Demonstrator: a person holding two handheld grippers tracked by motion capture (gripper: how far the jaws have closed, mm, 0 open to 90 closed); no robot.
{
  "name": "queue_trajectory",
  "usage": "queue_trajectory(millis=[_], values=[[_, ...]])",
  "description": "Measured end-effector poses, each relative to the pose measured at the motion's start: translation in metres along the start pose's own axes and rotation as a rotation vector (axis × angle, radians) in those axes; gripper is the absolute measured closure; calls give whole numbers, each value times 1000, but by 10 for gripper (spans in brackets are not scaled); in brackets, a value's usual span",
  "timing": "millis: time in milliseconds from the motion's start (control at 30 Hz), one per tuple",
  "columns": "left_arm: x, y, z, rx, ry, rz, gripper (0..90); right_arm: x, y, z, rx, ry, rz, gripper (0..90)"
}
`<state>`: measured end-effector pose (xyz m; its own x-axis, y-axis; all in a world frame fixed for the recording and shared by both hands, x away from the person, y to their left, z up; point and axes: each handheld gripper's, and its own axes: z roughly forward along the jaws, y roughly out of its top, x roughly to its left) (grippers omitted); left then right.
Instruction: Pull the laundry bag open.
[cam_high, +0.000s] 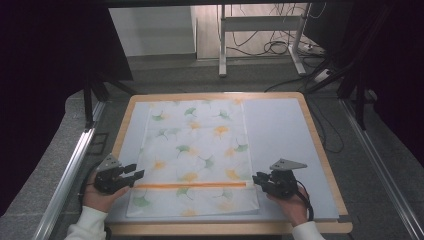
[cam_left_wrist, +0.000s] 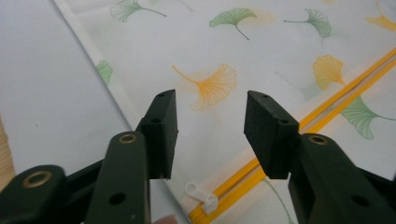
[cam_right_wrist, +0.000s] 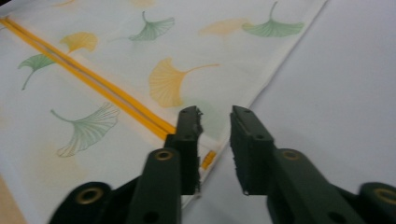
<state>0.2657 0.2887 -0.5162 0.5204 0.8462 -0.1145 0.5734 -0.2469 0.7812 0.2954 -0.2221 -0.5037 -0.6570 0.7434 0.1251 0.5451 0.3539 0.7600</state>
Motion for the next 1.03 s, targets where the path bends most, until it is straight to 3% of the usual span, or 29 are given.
queue_trajectory(millis=[100,300,500,700,1033], values=[[0,2,5,6,17,-6,507,-6,0,0,-10,-19,12,620],[6,7,15,14,60,-31,489,-27,-3,-5,-50,-104,52,548],[16,3,17,22,75,-52,484,-40,-7,-8,-48,-128,84,509],[22,-2,14,13,80,-75,455,-39,-8,-8,-38,-126,88,489],[20,-4,13,16,72,-65,418,-39,-9,-8,-29,-131,88,468]])
